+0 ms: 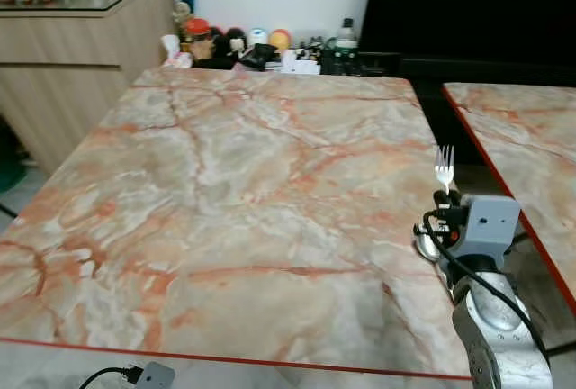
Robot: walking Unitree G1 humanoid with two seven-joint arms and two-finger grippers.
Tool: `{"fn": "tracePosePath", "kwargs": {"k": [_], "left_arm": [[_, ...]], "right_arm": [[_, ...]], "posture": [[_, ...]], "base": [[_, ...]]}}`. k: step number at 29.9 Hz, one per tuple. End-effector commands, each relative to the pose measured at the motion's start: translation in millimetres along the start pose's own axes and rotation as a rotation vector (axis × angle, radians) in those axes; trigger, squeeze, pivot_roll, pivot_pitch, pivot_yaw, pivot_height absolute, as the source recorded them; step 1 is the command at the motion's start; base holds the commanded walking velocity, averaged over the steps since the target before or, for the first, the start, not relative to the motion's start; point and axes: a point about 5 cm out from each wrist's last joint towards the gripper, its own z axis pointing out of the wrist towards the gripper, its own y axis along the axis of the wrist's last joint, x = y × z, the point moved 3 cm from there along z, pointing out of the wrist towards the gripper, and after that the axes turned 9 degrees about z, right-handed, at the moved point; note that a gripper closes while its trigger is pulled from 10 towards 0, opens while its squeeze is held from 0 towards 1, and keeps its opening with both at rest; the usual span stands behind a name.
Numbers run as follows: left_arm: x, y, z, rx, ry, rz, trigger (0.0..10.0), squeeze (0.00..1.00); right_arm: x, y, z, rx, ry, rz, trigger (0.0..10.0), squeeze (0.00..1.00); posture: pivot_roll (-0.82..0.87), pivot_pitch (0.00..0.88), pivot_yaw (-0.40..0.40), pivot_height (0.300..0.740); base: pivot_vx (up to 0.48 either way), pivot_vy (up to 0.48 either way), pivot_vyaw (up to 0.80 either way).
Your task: Setting the table
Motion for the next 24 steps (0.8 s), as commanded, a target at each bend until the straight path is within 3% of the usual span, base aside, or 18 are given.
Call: {"fn": "tracePosePath", "kwargs": {"k": [1,10,24], "left_arm": [[-4.6,-4.9,-0.2,0.031,-0.01,0.004,10.0,0.0],[-7.2,-6.4,-0.5,0.035,-0.015,0.005,10.0,0.0],[-9.1,-9.4,-1.2,0.044,-0.013,-0.008,10.0,0.0]], "right_arm": [[-8.8,11.7,-1.6,-0.051,-0.033,-0.004,10.0,0.0],[-2.8,19.5,3.6,-0.098,-0.018,-0.003,10.0,0.0],[-10.4,34.1,7.5,-0.161,-0.058,-0.032,10.0,0.0]], "posture": [[-0.04,0.076,0.011,0.74],[-0.03,0.088,0.008,0.74],[-0.04,0.134,0.008,0.74]], "base": [[0.0,-0.48,0.0],[0.0,-0.48,0.0],[0.0,-0.48,0.0]]}}
